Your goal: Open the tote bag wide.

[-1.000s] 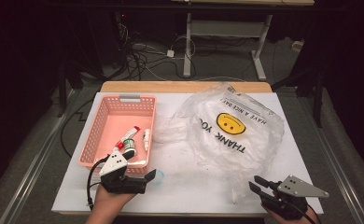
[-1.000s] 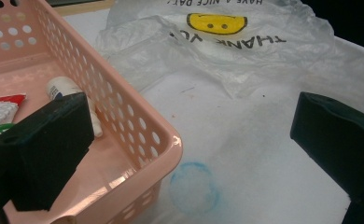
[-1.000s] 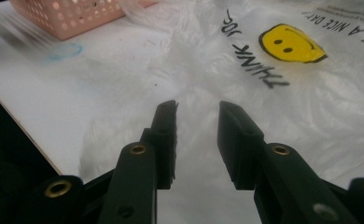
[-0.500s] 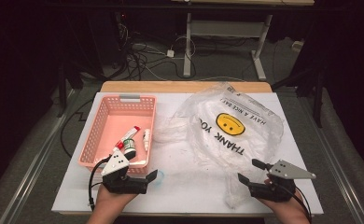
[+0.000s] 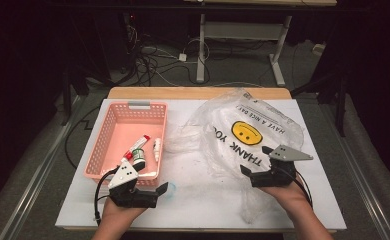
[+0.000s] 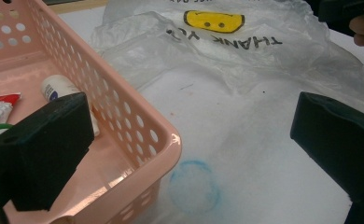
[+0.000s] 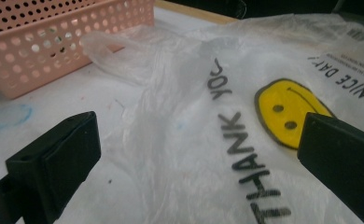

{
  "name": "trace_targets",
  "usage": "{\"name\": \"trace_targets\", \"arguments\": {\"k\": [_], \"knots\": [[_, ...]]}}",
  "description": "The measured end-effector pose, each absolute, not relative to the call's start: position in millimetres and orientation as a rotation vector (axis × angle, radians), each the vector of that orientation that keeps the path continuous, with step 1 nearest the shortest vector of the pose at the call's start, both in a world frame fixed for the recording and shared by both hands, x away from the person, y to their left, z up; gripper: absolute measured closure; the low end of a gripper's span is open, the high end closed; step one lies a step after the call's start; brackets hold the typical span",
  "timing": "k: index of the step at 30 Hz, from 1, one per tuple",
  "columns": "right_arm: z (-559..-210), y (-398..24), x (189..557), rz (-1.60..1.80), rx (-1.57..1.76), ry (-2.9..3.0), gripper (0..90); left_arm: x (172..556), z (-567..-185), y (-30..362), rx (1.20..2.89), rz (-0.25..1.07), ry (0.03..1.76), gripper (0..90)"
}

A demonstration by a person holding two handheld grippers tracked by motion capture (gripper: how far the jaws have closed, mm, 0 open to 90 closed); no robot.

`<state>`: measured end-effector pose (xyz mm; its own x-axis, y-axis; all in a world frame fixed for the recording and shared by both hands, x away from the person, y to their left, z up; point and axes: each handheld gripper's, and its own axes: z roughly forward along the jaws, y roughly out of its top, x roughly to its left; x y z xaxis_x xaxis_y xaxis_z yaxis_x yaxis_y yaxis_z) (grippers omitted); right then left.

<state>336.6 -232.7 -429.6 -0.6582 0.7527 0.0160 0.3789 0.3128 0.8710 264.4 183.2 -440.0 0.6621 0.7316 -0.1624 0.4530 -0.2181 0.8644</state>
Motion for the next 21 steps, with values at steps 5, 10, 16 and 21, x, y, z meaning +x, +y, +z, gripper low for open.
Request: {"name": "trace_targets", "arguments": {"k": [5, 10, 16, 21], "knots": [[-425, -223, 354, 1.295, 0.998, 2.184, 0.0, 267, -441, 182, 1.847, 0.35, 0.955, 0.0], [-426, -209, 373, 1.288, 0.993, 2.202, 0.0, 266, -443, 179, 1.861, 0.355, 0.949, 0.0], [-431, -196, 388, 1.299, 1.006, 2.214, 0.7, 262, -444, 181, 1.867, 0.362, 0.944, 0.0], [-442, -187, 393, 1.232, 1.002, 2.283, 1.5, 257, -443, 183, 1.859, 0.365, 0.95, 0.0]]}}
